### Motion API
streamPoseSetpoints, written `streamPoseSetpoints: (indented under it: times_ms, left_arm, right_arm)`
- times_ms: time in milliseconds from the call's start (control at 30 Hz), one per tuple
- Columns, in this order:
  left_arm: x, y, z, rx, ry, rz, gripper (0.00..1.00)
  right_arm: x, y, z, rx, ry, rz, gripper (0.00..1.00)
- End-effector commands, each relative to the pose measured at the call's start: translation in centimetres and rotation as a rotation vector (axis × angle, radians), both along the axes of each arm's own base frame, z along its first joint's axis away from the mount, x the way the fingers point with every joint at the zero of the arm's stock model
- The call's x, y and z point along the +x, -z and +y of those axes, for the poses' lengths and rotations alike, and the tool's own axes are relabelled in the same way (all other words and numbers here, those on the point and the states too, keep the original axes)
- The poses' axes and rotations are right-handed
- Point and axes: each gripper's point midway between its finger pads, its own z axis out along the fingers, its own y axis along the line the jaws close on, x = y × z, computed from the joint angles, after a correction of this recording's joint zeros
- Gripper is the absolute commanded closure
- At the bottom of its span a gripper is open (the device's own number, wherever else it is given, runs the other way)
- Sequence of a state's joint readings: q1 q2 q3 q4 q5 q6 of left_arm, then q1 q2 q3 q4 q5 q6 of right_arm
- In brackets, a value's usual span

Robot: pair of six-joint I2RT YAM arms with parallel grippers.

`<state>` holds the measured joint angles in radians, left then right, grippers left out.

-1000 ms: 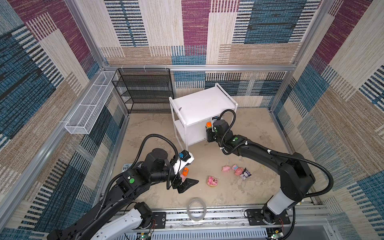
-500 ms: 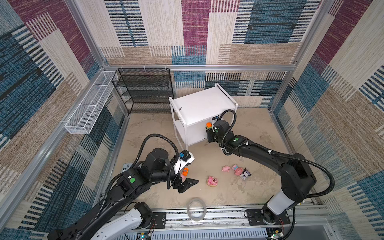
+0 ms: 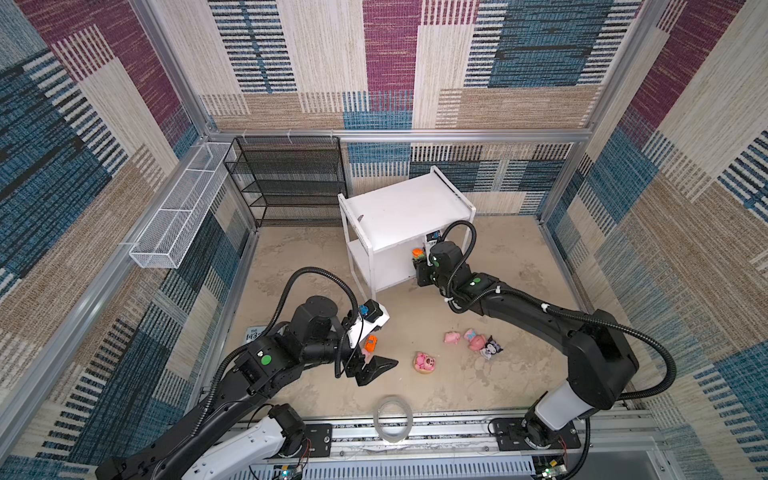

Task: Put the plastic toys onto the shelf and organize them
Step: 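Carry the orange-and-green car with the right gripper over the cart's top shelf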

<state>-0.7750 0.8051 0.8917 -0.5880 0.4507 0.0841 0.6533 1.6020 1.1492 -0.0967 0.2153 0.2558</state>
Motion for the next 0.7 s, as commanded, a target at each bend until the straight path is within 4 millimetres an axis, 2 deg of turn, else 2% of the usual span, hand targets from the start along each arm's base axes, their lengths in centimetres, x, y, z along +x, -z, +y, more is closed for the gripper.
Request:
streamPoseSetpoints:
  times_ms: [0, 467, 667]
  left_arm:
    - [0.1, -0.3, -0.2, -0.010, 0.013, -0.022, 0.01]
    - [0.2, -0.2, -0.5, -0.005, 0.021, -0.017, 0.01]
    - [0.3, -0.2, -0.4, -0.005, 0.018, -0.019, 0.01]
  right_arm:
    - [0.1, -1.0, 0.3, 0.024, -0.011, -0.033, 0.60]
    - [-1.2, -1.3, -0.3, 0.046, -0.024, -0.042, 0.58]
    - [-1.5, -0.9, -0.1, 0.049, -0.042, -0.036, 0.67]
